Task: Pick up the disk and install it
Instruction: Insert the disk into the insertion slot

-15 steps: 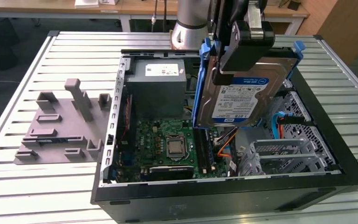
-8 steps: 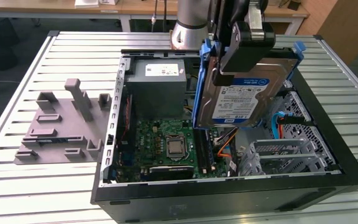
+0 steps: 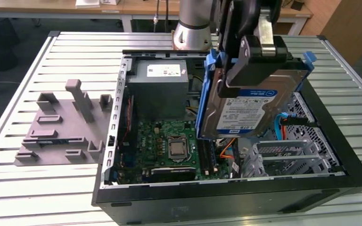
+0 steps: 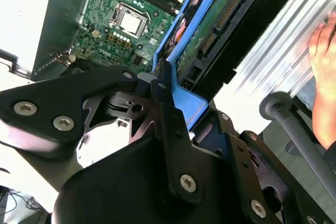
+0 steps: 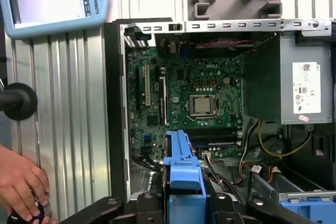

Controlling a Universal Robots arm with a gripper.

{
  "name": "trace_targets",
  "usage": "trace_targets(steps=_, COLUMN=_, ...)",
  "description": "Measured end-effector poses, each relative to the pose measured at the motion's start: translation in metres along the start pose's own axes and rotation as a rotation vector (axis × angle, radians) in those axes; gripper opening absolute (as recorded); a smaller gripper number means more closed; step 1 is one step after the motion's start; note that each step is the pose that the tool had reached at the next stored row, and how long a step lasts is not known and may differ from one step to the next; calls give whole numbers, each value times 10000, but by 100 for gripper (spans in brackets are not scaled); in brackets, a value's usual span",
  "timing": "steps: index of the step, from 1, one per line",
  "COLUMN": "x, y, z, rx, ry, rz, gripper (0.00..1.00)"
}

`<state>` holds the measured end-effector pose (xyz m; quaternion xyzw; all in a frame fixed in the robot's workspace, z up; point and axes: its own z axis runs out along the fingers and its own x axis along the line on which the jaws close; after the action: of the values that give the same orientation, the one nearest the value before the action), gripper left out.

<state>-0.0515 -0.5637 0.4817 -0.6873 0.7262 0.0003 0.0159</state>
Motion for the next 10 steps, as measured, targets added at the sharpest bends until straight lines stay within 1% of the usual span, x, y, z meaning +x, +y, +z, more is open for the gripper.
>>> trace_targets(steps=2, x=14, y=-36, z=13, rx=1, ry=-4, rz=1, gripper=36)
trace_targets(steps=7, x=11, y=-162, z=49, rx=0, ry=-1, rz=0, gripper=36)
trace_targets(steps=10, x=14, y=-194, z=89, rx=0, ry=0, rz=0, gripper=36)
